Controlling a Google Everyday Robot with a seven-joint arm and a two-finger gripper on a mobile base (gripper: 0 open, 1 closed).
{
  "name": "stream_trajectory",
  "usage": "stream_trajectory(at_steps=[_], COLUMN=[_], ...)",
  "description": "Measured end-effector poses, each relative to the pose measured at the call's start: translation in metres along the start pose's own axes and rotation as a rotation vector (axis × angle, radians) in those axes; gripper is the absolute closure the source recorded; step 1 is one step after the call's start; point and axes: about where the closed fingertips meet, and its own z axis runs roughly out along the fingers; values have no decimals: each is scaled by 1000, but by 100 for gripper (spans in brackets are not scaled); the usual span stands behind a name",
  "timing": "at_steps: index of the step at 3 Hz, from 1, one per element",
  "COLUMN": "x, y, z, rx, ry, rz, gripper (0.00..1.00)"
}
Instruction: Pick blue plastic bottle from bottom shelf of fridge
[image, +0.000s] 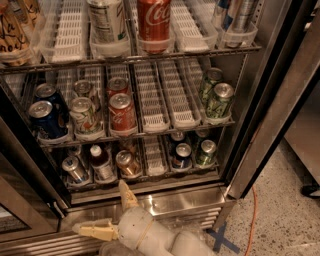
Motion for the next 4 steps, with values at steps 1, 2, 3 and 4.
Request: stream_trajectory(at_steps=[1, 2, 3, 4], x=[-20, -19, -19, -12], y=[15, 7, 7, 3], z=[-8, -10, -10, -8], rx=[74, 136, 136, 188], ry=[-48, -41, -39, -3], rz=[39, 64, 64, 31], gripper=[0, 0, 0, 0])
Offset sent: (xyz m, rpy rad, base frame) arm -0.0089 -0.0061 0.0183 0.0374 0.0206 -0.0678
